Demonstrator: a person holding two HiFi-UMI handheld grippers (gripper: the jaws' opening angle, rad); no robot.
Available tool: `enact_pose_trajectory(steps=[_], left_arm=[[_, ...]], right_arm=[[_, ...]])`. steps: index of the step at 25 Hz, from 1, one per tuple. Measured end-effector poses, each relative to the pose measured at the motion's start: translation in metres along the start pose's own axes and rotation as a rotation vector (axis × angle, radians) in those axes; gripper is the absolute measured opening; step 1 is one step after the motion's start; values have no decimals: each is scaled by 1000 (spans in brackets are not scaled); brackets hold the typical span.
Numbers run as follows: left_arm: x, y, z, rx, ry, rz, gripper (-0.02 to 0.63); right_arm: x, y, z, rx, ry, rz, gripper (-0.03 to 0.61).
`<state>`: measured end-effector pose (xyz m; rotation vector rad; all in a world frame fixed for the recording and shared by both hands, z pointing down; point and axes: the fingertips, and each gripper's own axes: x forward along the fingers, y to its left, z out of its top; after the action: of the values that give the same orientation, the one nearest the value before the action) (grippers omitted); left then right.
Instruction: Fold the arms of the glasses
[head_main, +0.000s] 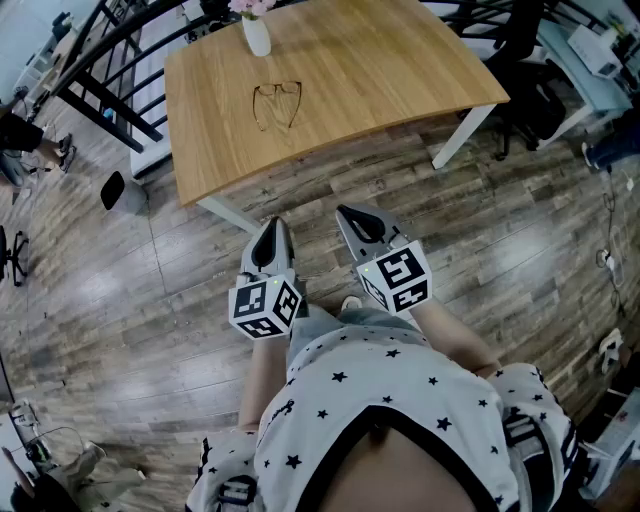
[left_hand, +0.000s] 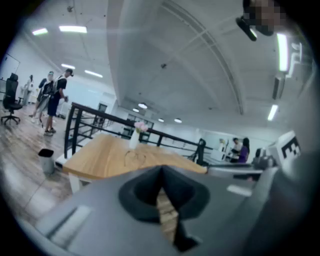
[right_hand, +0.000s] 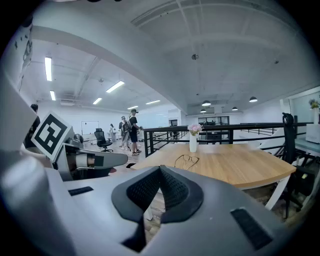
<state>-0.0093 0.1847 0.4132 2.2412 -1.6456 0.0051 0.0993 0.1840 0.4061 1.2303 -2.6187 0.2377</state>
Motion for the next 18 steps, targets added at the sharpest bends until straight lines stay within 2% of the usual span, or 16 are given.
enact_pose_trajectory(steps=[9,18], left_arm=[[-26,8,-7,6,-3,-6,6],[-31,11,-10,-19,-3,6,6]], right_arm=[[-12,16,8,25,-51,-19,15],[-15,19,11,6,-66,11,15]])
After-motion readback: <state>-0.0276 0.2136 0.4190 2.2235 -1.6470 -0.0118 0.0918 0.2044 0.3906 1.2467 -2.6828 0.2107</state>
